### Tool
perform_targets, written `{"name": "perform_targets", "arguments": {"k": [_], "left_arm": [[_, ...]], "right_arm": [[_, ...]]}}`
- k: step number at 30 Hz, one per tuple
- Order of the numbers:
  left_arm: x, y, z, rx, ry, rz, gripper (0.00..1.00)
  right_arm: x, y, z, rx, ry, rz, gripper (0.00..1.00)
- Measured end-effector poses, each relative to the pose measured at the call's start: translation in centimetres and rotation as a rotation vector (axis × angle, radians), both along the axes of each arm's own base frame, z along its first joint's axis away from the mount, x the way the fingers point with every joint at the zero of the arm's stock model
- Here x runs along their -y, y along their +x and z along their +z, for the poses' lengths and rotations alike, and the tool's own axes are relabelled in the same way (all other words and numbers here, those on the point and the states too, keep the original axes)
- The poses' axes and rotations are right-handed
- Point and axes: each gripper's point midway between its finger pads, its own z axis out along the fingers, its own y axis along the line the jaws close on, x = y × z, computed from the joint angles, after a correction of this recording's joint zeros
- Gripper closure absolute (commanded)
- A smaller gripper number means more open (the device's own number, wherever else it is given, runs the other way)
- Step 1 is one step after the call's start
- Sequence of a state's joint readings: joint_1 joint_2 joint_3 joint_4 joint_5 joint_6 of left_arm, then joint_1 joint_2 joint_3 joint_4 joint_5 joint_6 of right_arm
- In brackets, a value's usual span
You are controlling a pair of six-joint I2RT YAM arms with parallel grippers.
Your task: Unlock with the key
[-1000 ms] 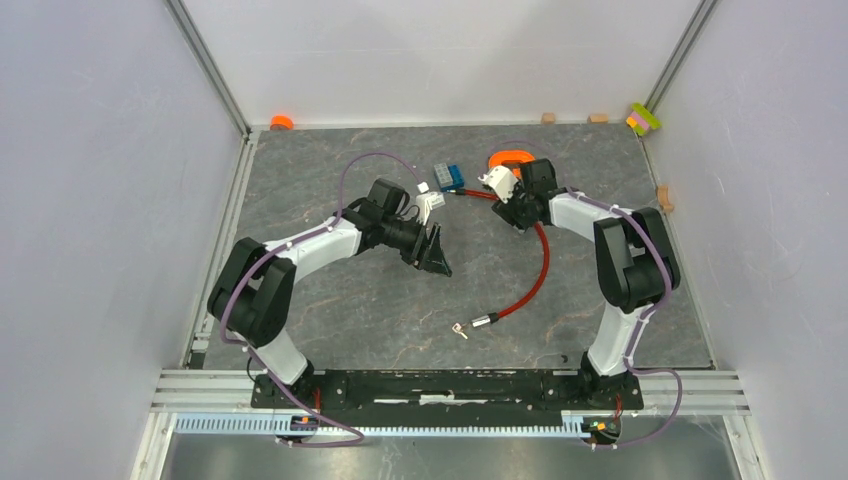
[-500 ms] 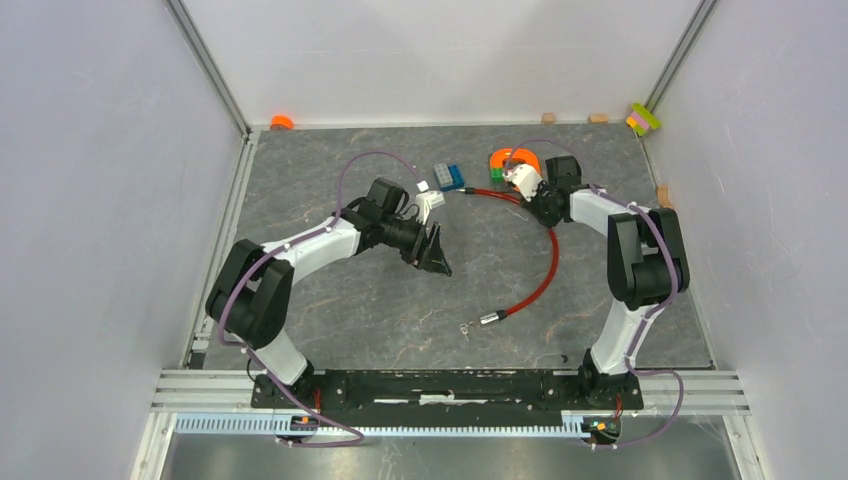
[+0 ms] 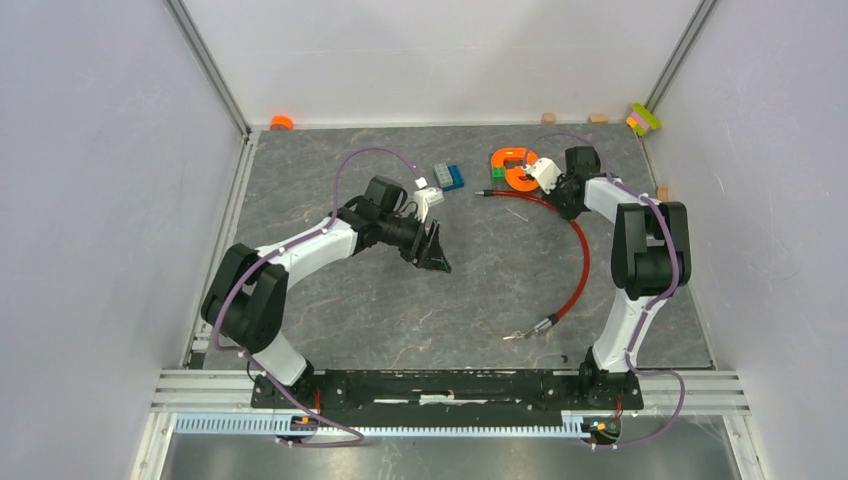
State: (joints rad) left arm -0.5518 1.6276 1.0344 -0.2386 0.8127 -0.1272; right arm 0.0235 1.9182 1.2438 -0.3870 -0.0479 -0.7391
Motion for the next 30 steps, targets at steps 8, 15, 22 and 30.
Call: {"name": "perform_targets", "arguments": {"k": [8,15,22,30], "left_arm": [[-0.2,0.1,-0.2,0.006,0.015,0.004,0.3],[-0.6,0.9,-0.4,0.049,0.049,0.038,0.26],[-2.3,3.5,2.4,0.256,0.101,0.147,0.06],[-6.1,7.6,7.2,0.51,0.147,0.348,0.0]], "right_arm": [[0.3,1.2,0.2,0.003,-0.021,-0.004,0.84],[-0.6,0.3,0.3,0.001,0.041,-0.009,0.56],[-2.3,0.0,4.3,0.088,0.144,-0.01,0.2],[-3.0,0.8,11.6,0.289,0.215,-0.04,0.02]]}}
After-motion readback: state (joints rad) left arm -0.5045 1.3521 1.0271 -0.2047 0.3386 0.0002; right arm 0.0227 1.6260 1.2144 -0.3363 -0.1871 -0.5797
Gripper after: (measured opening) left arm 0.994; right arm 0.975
